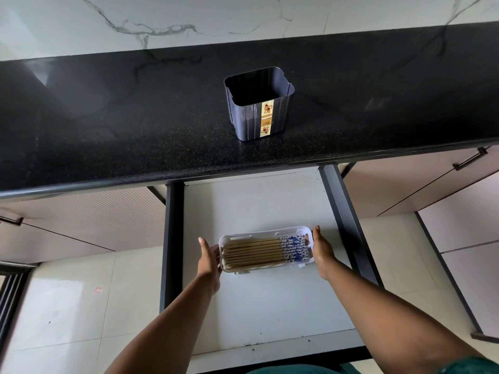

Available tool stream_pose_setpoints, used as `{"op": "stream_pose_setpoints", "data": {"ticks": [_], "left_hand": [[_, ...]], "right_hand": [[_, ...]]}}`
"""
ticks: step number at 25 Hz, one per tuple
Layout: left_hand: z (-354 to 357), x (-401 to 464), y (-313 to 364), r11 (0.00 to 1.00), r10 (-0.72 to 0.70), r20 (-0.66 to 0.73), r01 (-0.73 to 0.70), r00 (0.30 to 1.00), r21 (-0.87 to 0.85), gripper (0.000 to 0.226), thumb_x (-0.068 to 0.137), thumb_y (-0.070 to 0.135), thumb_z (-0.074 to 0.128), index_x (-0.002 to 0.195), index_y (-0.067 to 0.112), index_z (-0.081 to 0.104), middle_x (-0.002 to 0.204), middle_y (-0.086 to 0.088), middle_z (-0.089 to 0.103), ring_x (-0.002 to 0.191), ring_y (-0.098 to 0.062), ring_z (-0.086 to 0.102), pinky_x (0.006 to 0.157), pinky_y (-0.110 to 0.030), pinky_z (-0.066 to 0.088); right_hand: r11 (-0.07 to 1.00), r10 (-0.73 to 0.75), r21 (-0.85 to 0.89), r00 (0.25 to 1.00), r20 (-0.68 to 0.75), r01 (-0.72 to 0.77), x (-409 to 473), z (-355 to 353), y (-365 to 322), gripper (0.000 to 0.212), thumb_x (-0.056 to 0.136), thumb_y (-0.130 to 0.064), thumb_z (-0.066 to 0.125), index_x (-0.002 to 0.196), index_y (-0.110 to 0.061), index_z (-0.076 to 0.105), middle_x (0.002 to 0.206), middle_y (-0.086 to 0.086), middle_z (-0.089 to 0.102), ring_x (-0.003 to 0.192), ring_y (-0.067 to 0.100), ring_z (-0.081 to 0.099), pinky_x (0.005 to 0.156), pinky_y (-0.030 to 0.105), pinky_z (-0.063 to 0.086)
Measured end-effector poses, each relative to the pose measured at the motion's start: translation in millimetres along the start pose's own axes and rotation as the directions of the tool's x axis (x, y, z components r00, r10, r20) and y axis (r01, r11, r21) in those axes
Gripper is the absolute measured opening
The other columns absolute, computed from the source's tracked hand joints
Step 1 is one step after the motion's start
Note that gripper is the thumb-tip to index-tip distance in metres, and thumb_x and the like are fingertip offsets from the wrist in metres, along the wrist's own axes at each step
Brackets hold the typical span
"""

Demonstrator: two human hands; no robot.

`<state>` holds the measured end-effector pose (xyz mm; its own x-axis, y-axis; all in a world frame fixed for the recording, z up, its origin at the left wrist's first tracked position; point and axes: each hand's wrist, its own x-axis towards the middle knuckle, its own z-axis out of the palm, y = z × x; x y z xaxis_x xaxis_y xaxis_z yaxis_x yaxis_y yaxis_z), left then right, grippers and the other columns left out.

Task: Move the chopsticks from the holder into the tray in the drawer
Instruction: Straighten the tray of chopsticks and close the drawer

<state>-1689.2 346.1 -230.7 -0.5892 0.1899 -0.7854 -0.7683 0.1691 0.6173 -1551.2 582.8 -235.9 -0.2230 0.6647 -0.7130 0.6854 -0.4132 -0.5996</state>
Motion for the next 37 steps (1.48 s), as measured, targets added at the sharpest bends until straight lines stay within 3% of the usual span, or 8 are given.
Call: {"op": "stream_pose_setpoints", "data": {"ticks": [4, 8, 15, 19, 27, 30, 33, 37], "left_hand": [[6, -2, -10, 0.993, -0.039, -0.255, 0.065, 0.966, 0.097, 0.091, 0.087, 0.073, 0.021, 0.117, -0.004, 0.06, 0.127, -0.025, 0.059, 0.12, -0.041, 0.054, 0.106, -0.047, 0.038], [12, -5, -12, 0.985, -0.043, -0.305, 0.092, 0.951, 0.146, 0.081, 0.089, 0.069, 0.023, 0.123, 0.003, 0.057, 0.124, -0.019, 0.061, 0.114, -0.037, 0.057, 0.099, -0.044, 0.044], [5, -14, -8, 0.971, -0.075, -0.202, 0.117, 0.977, 0.209, 0.083, 0.087, 0.072, 0.026, 0.125, 0.005, 0.056, 0.122, -0.014, 0.06, 0.106, -0.03, 0.057, 0.094, -0.038, 0.044], [-3, -22, -4, 0.926, -0.072, -0.053, 0.087, 0.996, 0.367, 0.083, 0.09, 0.071, 0.021, 0.134, 0.007, 0.051, 0.138, -0.015, 0.053, 0.126, -0.03, 0.048, 0.108, -0.039, 0.035], [-8, -41, -6, 0.949, -0.081, 0.056, 0.06, 0.995, 0.309, 0.077, 0.092, 0.068, 0.021, 0.143, 0.014, 0.039, 0.148, -0.008, 0.042, 0.134, -0.025, 0.039, 0.104, -0.038, 0.032], [-11, -46, -9, 0.829, 0.101, 0.0, -0.084, 0.995, 0.553, 0.071, 0.095, 0.062, 0.022, 0.147, 0.015, 0.032, 0.154, -0.01, 0.034, 0.139, -0.03, 0.033, 0.114, -0.042, 0.027], [-13, -55, -8, 0.685, 0.281, 0.009, -0.207, 0.96, 0.698, 0.066, 0.097, 0.056, 0.025, 0.143, 0.009, 0.036, 0.149, -0.016, 0.04, 0.134, -0.033, 0.039, 0.111, -0.043, 0.031], [-14, -69, -9, 0.605, 0.28, 0.098, -0.255, 0.955, 0.754, 0.063, 0.098, 0.055, 0.027, 0.145, 0.013, 0.033, 0.148, -0.015, 0.042, 0.132, -0.035, 0.042, 0.106, -0.041, 0.035]], "right_hand": [[0.988, 0.028, -0.147, 0.991, -0.132, -0.048, 1, -6, 1, 0.075, 0.095, -0.065, 0.018, 0.111, -0.01, 0.067, 0.115, 0.016, 0.068, 0.104, 0.035, 0.063, 0.087, 0.039, 0.05], [0.941, -0.028, -0.338, 0.989, -0.148, -0.024, -4, -3, 2, 0.08, 0.095, -0.065, 0.014, 0.083, -0.007, 0.068, 0.099, 0.017, 0.07, 0.086, 0.033, 0.065, 0.07, 0.032, 0.047], [0.967, 0.048, -0.243, 0.992, -0.118, -0.076, -13, -10, 2, 0.08, 0.094, -0.066, 0.021, 0.107, -0.002, 0.066, 0.11, 0.02, 0.067, 0.099, 0.036, 0.065, 0.088, 0.043, 0.054], [0.97, 0.051, -0.231, 0.994, -0.091, -0.071, -21, -12, 4, 0.08, 0.094, -0.066, 0.022, 0.11, -0.001, 0.065, 0.109, 0.019, 0.067, 0.09, 0.032, 0.063, 0.08, 0.037, 0.051], [0.989, 0.064, -0.135, 0.998, 0.004, -0.063, -41, -13, -1, 0.074, 0.095, -0.064, 0.023, 0.124, -0.005, 0.057, 0.122, 0.015, 0.061, 0.107, 0.031, 0.059, 0.087, 0.037, 0.047], [0.969, 0.021, -0.245, 1.0, -0.015, -0.024, -51, -17, 2, 0.071, 0.096, -0.061, 0.025, 0.126, -0.005, 0.057, 0.116, 0.014, 0.061, 0.092, 0.028, 0.053, 0.073, 0.031, 0.041], [0.935, -0.057, -0.353, 0.998, -0.027, 0.043, -64, -20, 11, 0.061, 0.097, -0.054, 0.036, 0.131, -0.006, 0.053, 0.127, 0.017, 0.06, 0.106, 0.032, 0.058, 0.079, 0.031, 0.044], [0.891, -0.149, -0.434, 0.989, -0.003, 0.133, -83, -19, 24, 0.052, 0.095, -0.044, 0.047, 0.136, -0.011, 0.046, 0.134, 0.014, 0.056, 0.118, 0.032, 0.055, 0.082, 0.029, 0.042]]}}
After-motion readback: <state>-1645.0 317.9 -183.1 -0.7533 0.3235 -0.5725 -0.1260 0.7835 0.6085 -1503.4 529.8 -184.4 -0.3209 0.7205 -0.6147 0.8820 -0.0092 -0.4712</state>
